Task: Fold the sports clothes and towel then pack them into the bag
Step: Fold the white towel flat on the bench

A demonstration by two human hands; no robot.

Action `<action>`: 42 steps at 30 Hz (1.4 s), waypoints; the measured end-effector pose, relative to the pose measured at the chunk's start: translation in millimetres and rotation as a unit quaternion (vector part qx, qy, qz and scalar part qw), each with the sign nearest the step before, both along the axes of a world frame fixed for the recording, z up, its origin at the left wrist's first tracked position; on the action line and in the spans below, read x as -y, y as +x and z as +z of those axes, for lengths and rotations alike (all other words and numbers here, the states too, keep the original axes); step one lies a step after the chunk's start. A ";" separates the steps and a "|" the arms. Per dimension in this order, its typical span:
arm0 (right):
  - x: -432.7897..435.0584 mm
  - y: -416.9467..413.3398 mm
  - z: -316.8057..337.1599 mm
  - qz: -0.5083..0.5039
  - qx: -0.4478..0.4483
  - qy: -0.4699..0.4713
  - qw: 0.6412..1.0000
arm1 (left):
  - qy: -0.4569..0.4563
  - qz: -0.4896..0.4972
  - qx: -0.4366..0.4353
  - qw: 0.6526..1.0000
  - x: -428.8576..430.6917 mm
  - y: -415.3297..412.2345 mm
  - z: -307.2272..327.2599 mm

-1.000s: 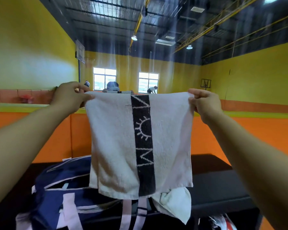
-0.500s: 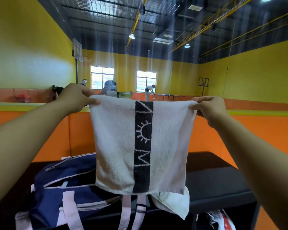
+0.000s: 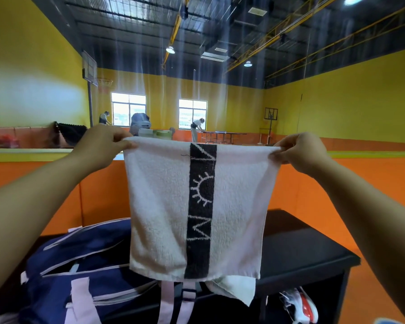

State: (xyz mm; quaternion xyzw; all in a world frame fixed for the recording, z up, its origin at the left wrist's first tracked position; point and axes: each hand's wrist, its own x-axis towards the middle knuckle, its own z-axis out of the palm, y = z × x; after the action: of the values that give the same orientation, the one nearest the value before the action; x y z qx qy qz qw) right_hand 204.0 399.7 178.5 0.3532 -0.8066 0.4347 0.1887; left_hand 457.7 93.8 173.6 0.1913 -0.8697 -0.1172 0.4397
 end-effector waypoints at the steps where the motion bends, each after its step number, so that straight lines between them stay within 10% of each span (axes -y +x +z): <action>1: -6.3 -1.4 -0.4 -0.001 0.007 -0.015 1.000 | -0.005 -0.008 0.002 1.000 -1.3 -3.9 -0.1; 7: -49.1 -0.2 -1.6 0.082 0.092 -0.126 0.984 | -0.052 -0.064 -0.017 0.996 -15.5 -36.1 -1.7; 15: -102.4 -1.0 -6.1 0.248 0.220 -0.142 0.933 | 0.148 -0.222 -0.072 0.961 -24.4 -88.4 -10.4; 26: -79.9 -140.0 -50.3 -0.018 0.181 -0.034 0.983 | 0.163 -0.179 0.058 0.969 -9.5 -231.4 -43.0; 35: -59.5 -252.5 -56.8 -0.087 0.125 -0.267 0.951 | 0.227 -0.237 -0.101 0.939 -22.4 -357.7 -47.8; 42: -82.4 -272.1 -170.7 -0.111 0.215 -0.134 0.961 | 0.227 -0.246 0.093 0.938 -12.1 -361.3 -155.0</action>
State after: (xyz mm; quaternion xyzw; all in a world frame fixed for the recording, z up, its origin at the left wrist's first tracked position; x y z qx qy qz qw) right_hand -68.1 482.1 7.8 0.1312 -0.7965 0.5809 0.1041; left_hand 96.4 105.8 18.6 0.0766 -0.8767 -0.3977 0.2596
